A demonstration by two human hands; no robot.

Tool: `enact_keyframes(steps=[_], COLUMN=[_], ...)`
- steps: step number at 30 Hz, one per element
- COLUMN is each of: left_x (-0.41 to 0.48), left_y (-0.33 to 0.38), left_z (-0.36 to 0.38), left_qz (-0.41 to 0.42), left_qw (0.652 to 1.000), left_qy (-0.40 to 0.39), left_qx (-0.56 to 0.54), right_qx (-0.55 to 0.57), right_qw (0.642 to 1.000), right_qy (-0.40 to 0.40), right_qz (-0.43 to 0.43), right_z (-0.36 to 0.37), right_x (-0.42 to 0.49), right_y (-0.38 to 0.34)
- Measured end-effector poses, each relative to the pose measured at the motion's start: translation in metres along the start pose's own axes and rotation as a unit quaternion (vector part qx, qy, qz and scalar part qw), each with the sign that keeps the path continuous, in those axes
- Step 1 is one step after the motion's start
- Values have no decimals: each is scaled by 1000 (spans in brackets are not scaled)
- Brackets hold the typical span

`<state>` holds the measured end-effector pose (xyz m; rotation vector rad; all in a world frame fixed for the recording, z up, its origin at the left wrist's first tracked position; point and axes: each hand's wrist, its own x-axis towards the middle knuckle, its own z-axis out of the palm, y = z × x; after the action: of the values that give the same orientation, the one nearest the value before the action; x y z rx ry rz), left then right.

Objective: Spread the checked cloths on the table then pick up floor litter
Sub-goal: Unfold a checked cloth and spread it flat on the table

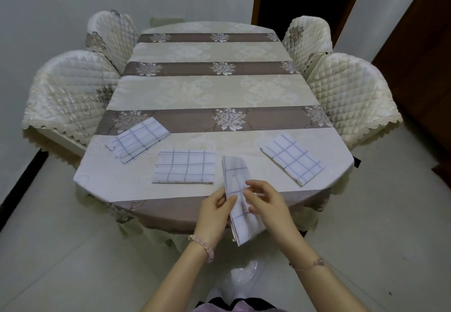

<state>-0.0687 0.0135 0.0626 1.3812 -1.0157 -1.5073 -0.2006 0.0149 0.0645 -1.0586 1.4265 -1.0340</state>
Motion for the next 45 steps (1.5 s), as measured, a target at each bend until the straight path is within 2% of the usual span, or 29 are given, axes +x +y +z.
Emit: enact_keyframes(steps=[5,9,18,24,29,35,39,45], left_x=[-4,-5,-2,3,10,16,20,29], left_y=[1,1,3,4,7,15,14,12], left_z=[-2,-3,-4,1,3,4,-2,-16], left_qz=[-17,-28,-11,3,6,-37,-48,-24], left_qw=[999,999,999,999,998,998,998,999], left_qy=[-33,-37,-39,-15,28,53,47,37], left_qx=[-14,-6,14,44,47,-15,-15,22], right_qx=[65,101,97,86,112,161,166,108], right_qw=[996,992,992,994,989,977,976,987], right_qy=[-5,-15,-17,-5,-26,-80,-68,-17], right_qz=[58,71,73,70,90,115,125,121], right_z=[6,3,1,-1,-2,1,1,-6], right_x=[4,3,5,9,9,12,15,25], right_y=[-5,-9,-9,-9,-9,-11,-14,-13])
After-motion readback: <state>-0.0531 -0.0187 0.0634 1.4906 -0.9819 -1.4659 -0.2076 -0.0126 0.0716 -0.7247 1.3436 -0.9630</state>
